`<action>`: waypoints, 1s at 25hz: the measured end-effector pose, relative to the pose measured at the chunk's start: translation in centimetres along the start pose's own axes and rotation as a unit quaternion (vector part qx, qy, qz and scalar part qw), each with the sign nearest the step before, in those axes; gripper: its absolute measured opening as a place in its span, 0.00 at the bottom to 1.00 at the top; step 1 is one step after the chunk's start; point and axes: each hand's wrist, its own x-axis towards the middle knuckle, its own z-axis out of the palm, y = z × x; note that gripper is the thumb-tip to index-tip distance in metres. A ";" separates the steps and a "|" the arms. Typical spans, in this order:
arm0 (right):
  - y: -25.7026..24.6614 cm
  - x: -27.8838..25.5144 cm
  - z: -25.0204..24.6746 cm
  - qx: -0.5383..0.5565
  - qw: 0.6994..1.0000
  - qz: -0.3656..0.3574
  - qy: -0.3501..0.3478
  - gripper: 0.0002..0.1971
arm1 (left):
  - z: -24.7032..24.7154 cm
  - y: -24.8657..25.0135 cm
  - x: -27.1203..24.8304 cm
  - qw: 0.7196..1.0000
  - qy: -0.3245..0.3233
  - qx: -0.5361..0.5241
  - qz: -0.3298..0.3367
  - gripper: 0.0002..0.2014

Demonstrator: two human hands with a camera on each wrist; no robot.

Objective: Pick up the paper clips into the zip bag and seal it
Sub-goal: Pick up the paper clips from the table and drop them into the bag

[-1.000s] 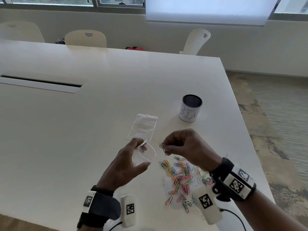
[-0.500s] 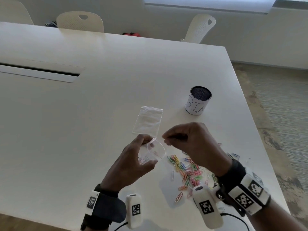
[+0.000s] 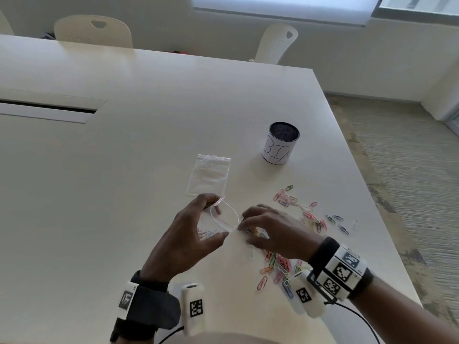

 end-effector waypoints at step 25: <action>1.5 -2.7 0.2 -0.059 0.997 0.040 0.021 0.08 | 0.9 0.1 1.0 1.000 0.010 0.009 0.012 0.28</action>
